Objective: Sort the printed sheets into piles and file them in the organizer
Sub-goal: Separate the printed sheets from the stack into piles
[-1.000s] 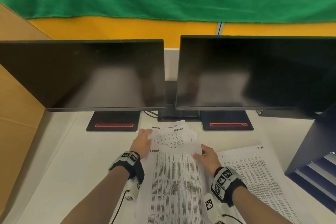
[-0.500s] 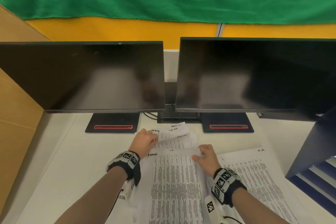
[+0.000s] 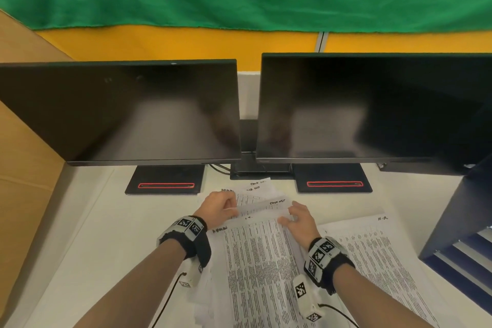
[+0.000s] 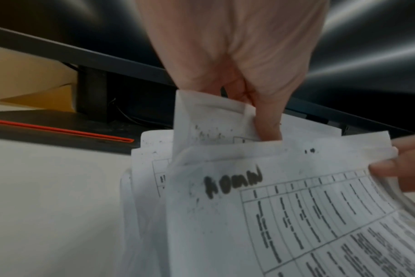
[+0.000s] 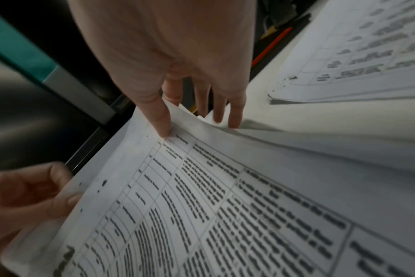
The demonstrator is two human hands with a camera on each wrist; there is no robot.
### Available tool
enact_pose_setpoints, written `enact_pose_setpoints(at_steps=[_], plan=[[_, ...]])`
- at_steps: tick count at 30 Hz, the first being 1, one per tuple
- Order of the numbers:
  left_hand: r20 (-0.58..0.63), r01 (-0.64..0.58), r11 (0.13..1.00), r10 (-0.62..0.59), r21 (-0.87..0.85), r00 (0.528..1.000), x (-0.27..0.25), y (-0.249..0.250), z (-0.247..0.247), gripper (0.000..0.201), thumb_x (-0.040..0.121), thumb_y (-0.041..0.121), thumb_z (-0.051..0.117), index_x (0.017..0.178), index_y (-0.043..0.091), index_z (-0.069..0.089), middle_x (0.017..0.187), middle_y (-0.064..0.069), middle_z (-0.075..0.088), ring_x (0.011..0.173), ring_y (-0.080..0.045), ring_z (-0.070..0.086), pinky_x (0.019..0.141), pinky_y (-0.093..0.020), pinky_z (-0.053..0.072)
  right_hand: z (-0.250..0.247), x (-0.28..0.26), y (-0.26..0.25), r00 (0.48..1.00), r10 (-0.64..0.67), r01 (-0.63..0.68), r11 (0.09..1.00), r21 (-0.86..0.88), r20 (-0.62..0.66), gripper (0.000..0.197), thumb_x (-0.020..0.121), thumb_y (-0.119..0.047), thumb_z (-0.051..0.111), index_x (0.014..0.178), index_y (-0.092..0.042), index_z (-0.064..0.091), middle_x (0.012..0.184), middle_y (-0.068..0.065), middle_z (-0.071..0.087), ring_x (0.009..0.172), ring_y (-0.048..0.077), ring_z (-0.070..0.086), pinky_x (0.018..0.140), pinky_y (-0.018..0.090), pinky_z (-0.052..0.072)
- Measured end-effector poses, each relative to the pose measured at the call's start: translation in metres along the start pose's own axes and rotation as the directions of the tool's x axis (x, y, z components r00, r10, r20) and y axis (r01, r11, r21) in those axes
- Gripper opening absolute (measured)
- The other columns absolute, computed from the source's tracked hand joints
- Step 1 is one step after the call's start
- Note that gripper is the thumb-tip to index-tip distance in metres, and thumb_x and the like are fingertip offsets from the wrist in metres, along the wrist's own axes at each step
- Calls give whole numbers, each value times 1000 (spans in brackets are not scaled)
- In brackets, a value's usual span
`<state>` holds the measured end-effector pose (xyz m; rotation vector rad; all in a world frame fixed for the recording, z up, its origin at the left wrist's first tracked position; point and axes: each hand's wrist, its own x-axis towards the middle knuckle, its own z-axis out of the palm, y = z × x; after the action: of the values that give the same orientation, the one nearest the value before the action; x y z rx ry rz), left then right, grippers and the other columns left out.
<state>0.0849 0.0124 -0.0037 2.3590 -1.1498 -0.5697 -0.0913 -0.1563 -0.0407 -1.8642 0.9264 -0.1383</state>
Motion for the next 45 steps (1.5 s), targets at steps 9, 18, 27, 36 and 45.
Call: enact_pose_setpoints(at_steps=[9, 18, 27, 36, 45], plan=[[63, 132, 952, -119, -278, 991, 9, -16, -7, 22, 84, 32, 67, 76, 11, 66, 86, -3, 64, 86, -15, 56, 85, -35, 45, 2, -21, 3, 975, -44, 10, 988, -155, -217, 27, 88, -20, 60, 114, -14, 68, 110, 5, 71, 97, 21, 66, 92, 35, 51], [109, 159, 956, -135, -248, 985, 15, -11, -7, 6, 88, 22, 60, 83, 20, 61, 102, 0, 61, 101, -19, 57, 86, -27, 40, 3, -43, 13, 956, -165, 123, 977, -175, -244, 18, 89, -17, 61, 104, -17, 72, 104, -3, 72, 98, 13, 65, 93, 27, 49], [240, 22, 980, 27, -199, 970, 10, -2, 4, 18, 86, 15, 64, 78, 31, 59, 91, 12, 59, 91, -9, 55, 91, -28, 47, -7, -31, 2, 988, 34, -19, 995, 98, -149, 23, 85, -8, 63, 65, -15, 53, 65, -4, 58, 65, 14, 53, 56, 17, 39], [48, 54, 998, -57, 43, 997, 22, 13, 16, 28, 95, 11, 44, 122, 20, 47, 122, -5, 42, 86, -15, 53, 83, -23, 45, -10, -29, 7, 994, 110, -103, 976, 191, -27, 37, 80, 0, 64, 111, -16, 52, 99, 14, 64, 89, 30, 65, 70, 30, 54], [-5, 39, 899, -41, 436, 999, 31, 0, 17, 46, 87, 11, 54, 130, 17, 37, 137, -9, 29, 71, -13, 48, 63, -21, 45, -16, -41, -5, 1000, 11, -9, 993, 119, -14, 19, 87, 2, 58, 76, -13, 57, 80, -2, 43, 66, 5, 42, 58, 12, 39]])
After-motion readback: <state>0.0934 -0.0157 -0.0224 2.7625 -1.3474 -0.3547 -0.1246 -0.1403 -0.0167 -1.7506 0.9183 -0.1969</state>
